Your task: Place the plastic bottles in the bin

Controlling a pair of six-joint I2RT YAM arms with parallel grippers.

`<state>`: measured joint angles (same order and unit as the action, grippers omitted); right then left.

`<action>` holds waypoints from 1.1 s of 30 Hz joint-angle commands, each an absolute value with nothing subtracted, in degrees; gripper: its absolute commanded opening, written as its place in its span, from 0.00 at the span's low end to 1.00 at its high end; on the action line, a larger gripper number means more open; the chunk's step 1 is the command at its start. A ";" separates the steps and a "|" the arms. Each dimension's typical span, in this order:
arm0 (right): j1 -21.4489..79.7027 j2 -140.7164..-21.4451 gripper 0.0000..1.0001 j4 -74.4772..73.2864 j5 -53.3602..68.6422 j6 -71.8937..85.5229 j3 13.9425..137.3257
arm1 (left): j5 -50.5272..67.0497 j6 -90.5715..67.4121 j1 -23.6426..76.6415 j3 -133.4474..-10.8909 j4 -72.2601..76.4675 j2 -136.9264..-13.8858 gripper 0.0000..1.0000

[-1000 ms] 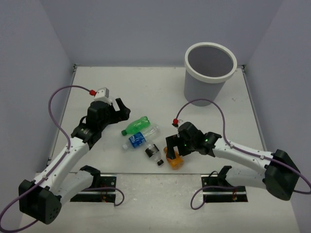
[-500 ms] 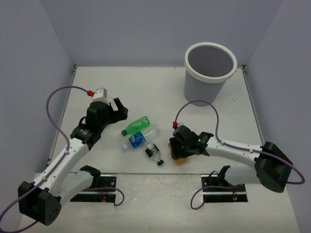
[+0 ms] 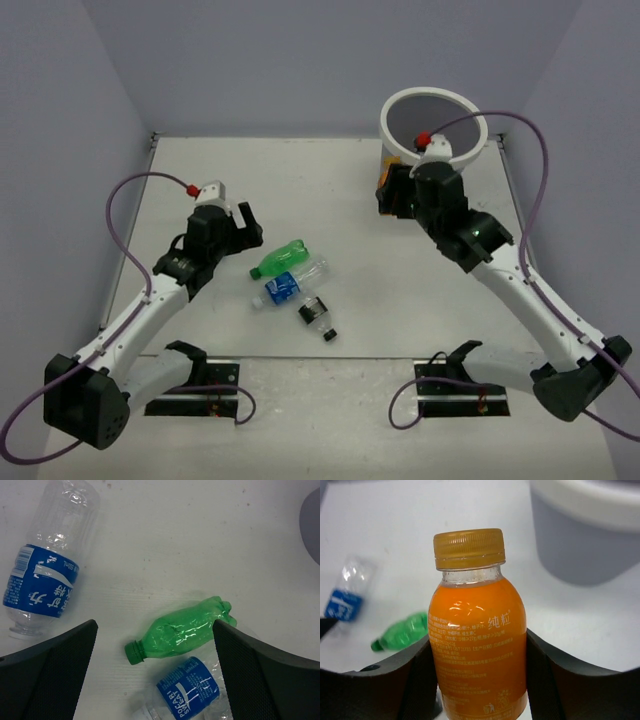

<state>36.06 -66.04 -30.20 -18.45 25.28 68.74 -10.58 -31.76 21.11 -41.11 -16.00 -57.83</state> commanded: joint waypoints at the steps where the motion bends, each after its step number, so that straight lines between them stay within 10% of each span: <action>1: 28.59 -70.06 0.15 -27.16 -19.13 16.37 82.54 | -15.82 -29.56 18.95 -44.65 -16.11 -57.48 1.00; 11: 8.43 -91.32 0.23 -27.50 -6.15 20.76 107.37 | -19.47 -25.80 8.42 -44.49 -15.27 -59.08 1.00; 14: 7.29 -97.27 0.49 -29.99 -6.16 20.81 113.78 | -19.51 -25.13 8.17 -44.74 -14.41 -59.15 1.00; 17: 7.21 -100.54 0.99 -31.94 -7.04 19.43 116.23 | -19.77 -24.48 7.70 -45.00 -14.29 -59.45 1.00; 33: 7.21 -85.83 0.99 -26.39 3.18 15.08 103.94 | -13.82 -17.49 6.82 -43.25 -8.00 -70.41 1.00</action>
<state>7.07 -94.81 -29.72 -3.54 16.41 108.43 -16.25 -21.81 7.55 -42.54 -12.78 -66.57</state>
